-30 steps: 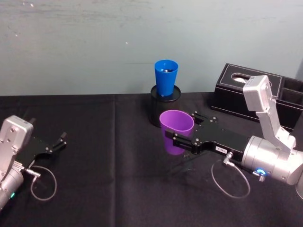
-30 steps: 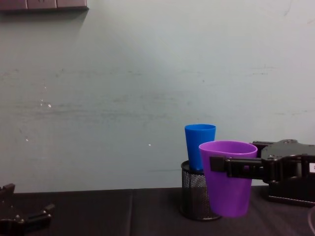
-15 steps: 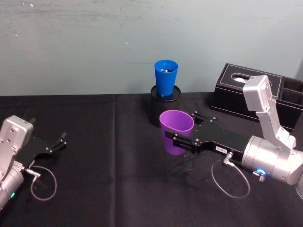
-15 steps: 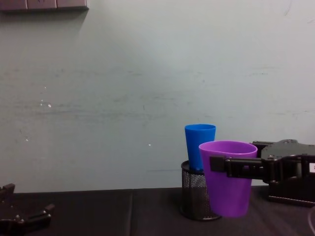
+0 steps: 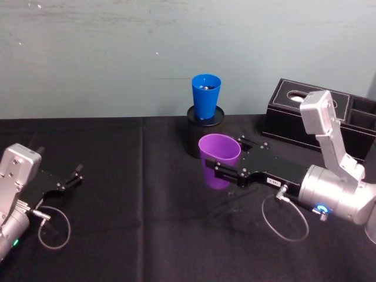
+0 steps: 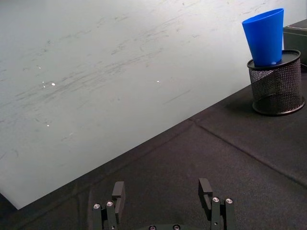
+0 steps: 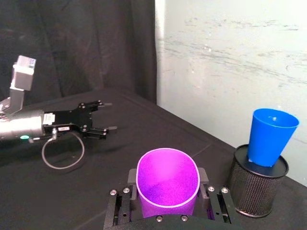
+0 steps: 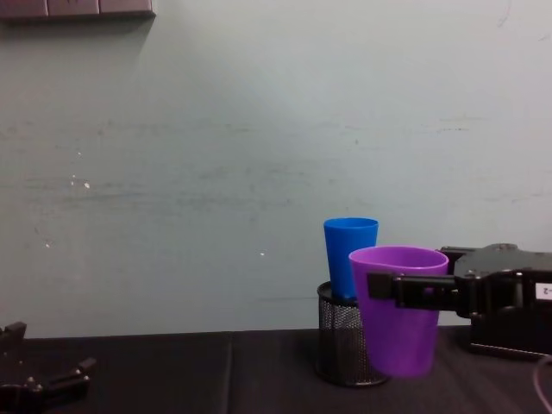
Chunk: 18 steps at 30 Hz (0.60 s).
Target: Pick up one cup with a gripper and tap it against the other cup.
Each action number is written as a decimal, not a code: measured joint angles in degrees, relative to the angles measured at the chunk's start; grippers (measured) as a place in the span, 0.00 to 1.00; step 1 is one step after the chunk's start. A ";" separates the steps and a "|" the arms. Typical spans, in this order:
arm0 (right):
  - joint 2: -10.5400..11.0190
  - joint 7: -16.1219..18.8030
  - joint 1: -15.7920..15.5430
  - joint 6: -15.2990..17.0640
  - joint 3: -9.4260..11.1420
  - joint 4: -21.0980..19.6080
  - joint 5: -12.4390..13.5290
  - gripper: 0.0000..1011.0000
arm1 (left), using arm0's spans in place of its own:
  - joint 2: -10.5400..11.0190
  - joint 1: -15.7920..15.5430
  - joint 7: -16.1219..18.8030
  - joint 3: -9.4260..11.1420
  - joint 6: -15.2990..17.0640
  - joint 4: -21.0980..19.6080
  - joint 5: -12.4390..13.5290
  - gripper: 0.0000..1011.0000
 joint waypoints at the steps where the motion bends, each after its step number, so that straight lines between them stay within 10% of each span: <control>1: -0.14 0.01 0.32 0.02 -0.10 0.34 0.01 0.71 | 0.00 0.00 0.00 0.00 0.00 0.00 0.00 0.99; 18: -5.40 -0.89 7.64 0.21 -2.20 10.35 0.05 0.71 | 0.00 -0.01 0.00 0.00 0.00 0.00 0.00 0.99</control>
